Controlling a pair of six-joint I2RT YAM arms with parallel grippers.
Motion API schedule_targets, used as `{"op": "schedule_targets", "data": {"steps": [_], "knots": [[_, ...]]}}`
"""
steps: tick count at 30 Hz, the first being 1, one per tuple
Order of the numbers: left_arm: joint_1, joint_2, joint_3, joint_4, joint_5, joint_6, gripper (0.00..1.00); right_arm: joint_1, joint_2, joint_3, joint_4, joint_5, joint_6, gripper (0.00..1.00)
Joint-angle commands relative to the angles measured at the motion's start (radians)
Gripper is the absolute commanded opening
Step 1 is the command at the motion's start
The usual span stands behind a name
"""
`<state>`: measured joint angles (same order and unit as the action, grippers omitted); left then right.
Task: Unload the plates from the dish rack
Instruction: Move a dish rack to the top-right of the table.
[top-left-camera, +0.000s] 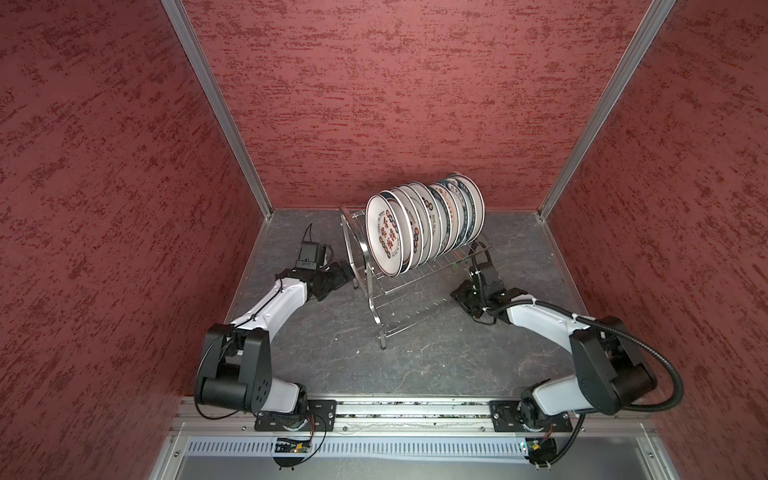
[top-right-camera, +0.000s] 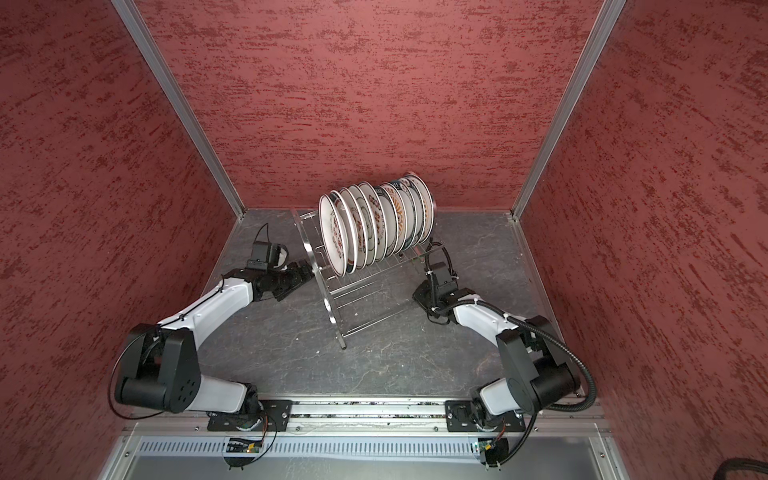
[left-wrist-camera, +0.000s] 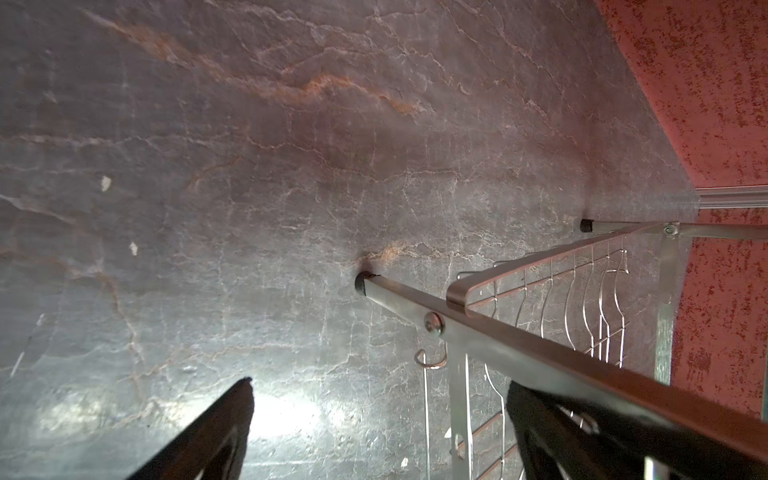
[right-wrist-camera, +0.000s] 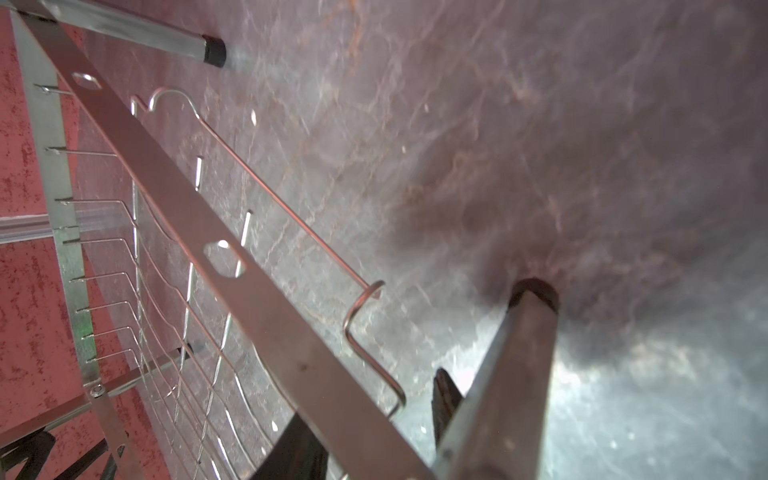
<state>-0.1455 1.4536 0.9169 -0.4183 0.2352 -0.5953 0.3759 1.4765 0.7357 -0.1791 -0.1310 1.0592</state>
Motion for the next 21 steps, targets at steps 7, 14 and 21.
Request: {"op": "schedule_targets", "data": {"steps": [7, 14, 21], "knots": [[-0.095, 0.175, 0.191, 0.082, 0.022, 0.001, 0.95, -0.109, 0.08, 0.098, 0.076, -0.002, -0.085, 0.36], [-0.144, 0.311, 0.336, 0.09, 0.014, 0.006, 0.96, -0.205, 0.151, 0.184, 0.076, -0.04, -0.166, 0.36], [-0.214, 0.421, 0.471, 0.074, -0.001, 0.015, 0.95, -0.266, 0.238, 0.274, 0.069, -0.073, -0.226, 0.36]]}}
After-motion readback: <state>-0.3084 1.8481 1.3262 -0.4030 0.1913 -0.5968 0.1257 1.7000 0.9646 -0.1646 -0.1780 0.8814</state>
